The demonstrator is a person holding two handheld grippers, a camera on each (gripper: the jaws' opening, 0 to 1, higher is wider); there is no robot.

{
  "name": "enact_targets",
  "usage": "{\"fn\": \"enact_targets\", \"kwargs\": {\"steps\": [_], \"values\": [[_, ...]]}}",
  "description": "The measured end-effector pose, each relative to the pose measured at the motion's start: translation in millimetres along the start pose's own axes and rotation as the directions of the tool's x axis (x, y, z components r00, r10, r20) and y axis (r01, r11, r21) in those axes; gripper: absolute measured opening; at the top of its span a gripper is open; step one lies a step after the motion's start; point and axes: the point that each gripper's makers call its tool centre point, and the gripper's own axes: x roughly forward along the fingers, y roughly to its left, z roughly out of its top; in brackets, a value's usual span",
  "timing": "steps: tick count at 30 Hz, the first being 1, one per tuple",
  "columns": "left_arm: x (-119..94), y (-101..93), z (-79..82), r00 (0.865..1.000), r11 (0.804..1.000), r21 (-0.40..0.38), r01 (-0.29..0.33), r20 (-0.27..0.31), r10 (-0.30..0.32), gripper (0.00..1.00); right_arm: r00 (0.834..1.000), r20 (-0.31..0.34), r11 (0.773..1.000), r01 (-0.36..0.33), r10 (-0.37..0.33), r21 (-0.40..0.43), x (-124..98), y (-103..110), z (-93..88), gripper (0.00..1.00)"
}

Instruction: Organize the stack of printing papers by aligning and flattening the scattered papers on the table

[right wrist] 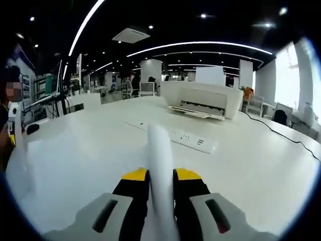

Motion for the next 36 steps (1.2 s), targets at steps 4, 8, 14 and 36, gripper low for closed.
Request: {"fn": "enact_targets", "kwargs": {"steps": [4,8,14,36], "values": [[1,-1.2,0.4,1.0,1.0,-0.001,-0.002,0.001,0.002,0.06,0.999,0.03,1.0,-0.015,0.015,0.003,-9,6,7.6,0.14],[2,2.7,0.8,1.0,1.0,-0.004,-0.005,0.002,0.005,0.06,0.998,0.049,1.0,-0.027,0.027,-0.002,-14,10,12.5,0.13],[2,5.3,0.1,1.0,1.0,-0.011,-0.013,0.003,0.013,0.06,0.996,0.082,0.999,-0.042,0.042,-0.002,-25,19,20.1,0.12],[-1,14.1,1.9,0.998,0.998,-0.043,-0.047,0.034,0.049,0.06,0.965,0.242,0.993,-0.112,0.103,0.024,-59,27,52.3,0.11]]}}
